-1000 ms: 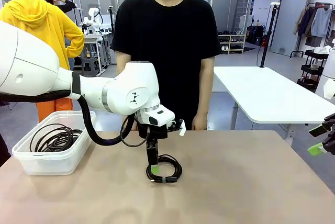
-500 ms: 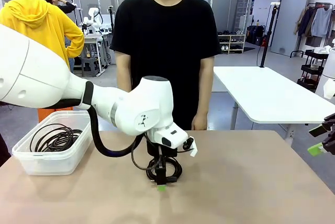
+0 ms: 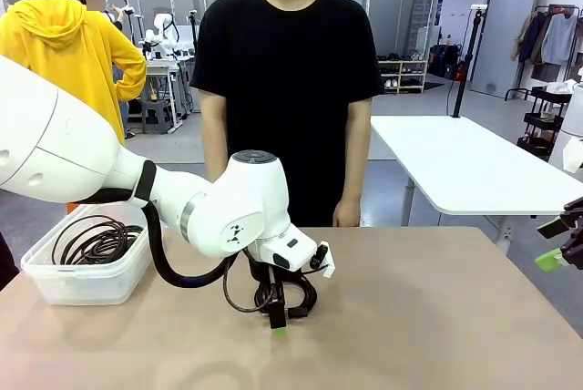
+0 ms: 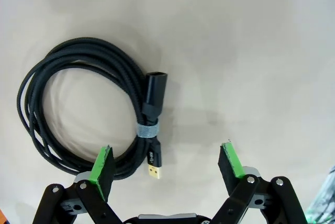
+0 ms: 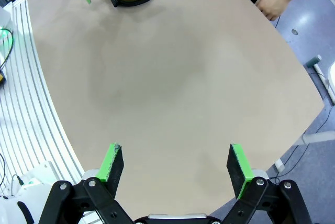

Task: Organize and store the cables.
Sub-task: Place the USB Extension Cable into the Organizing box.

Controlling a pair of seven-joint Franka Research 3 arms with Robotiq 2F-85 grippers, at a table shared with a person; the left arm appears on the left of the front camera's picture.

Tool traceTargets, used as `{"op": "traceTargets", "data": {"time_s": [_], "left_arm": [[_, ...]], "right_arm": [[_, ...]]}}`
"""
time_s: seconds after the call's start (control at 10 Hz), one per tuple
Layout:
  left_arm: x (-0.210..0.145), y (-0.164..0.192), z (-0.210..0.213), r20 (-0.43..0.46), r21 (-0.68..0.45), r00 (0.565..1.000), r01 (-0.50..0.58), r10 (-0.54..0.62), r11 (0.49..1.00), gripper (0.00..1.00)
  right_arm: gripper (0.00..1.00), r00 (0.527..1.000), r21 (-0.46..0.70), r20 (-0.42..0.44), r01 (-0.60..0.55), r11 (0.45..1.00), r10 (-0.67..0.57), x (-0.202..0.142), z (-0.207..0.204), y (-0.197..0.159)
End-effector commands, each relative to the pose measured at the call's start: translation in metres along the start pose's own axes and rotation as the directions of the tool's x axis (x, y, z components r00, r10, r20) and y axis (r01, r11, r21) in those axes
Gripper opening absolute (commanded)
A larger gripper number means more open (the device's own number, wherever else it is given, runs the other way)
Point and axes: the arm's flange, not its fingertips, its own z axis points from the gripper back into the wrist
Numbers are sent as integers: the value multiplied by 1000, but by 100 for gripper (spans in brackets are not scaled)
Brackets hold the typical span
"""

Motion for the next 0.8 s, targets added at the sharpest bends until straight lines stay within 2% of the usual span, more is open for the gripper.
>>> {"op": "traceTargets", "data": {"time_s": [0.0, 0.7], "left_arm": [[0, 4, -4, 25, 22, 999, 38, -38, 999, 100], [10, 23, -8, 57, -50, 995, 87, -84, 995, 100]], "right_arm": [[100, 1000, 7, 7, 4, 1000, -4, 2, -1, 0], [100, 1000, 7, 7, 4, 1000, -4, 2, -1, 0]]}}
